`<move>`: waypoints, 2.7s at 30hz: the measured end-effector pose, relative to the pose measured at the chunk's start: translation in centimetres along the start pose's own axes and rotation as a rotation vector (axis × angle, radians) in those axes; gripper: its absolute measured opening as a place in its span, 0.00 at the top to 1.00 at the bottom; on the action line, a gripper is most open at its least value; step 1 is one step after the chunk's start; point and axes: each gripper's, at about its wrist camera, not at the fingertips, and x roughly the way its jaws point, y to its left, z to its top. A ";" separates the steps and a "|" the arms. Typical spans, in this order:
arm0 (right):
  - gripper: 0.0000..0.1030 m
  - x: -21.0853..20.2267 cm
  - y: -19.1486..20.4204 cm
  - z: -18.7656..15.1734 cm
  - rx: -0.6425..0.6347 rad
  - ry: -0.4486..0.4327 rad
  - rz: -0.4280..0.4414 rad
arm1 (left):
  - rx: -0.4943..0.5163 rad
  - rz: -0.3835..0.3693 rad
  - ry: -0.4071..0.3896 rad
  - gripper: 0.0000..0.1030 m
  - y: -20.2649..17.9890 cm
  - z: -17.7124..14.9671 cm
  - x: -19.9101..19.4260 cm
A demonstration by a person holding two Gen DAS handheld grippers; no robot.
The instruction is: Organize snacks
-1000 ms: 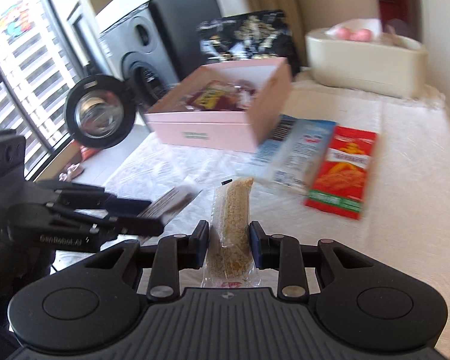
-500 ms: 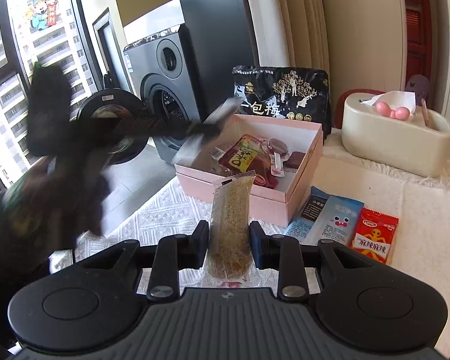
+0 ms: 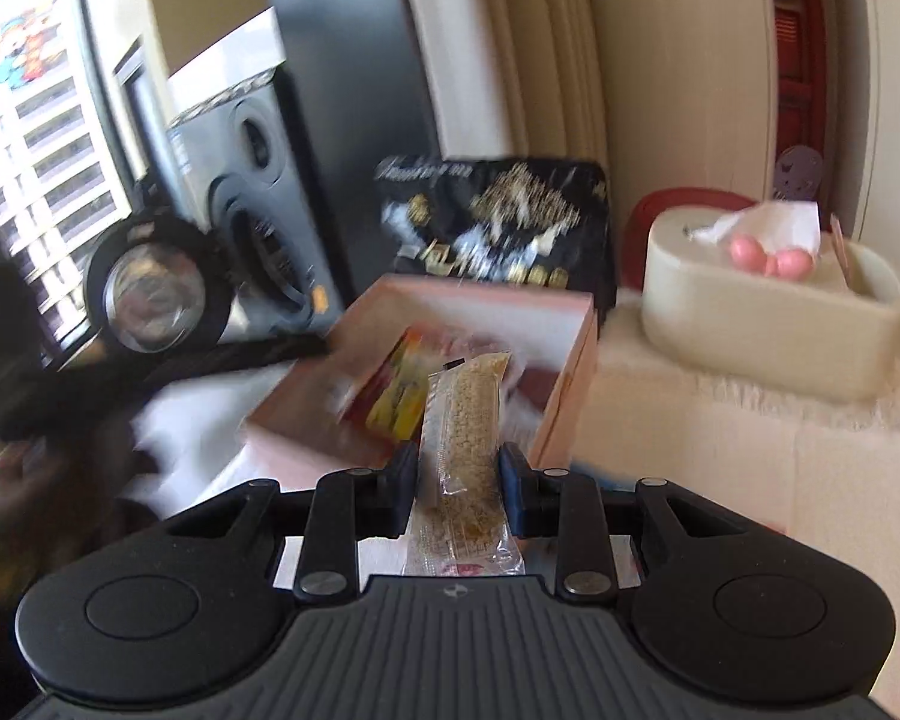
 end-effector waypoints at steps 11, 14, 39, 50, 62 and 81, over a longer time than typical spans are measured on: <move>0.48 2.4 -3.1 1.7 0.040 -0.045 -0.067 | 0.030 -0.108 0.182 0.55 -2.4 -5.4 -0.5; 0.40 0.0 -5.3 -0.3 0.042 -0.045 -0.144 | 0.049 -0.132 0.223 0.55 -3.9 -6.6 0.8; 0.47 -0.4 -9.8 -11.4 0.049 0.095 -0.289 | 0.136 -0.149 0.340 0.55 -10.8 -9.7 5.7; 0.41 -2.8 -10.1 -12.1 0.024 0.028 -0.334 | 0.090 -0.134 0.339 0.55 -10.5 -9.7 6.9; 0.72 -0.2 -7.2 -11.1 -0.073 0.050 -0.323 | 0.003 -0.170 0.343 0.55 -9.2 -9.5 7.7; 0.72 -5.4 -3.5 -13.8 -0.065 0.078 -0.065 | 0.085 -0.139 0.376 0.63 -8.7 -11.1 1.5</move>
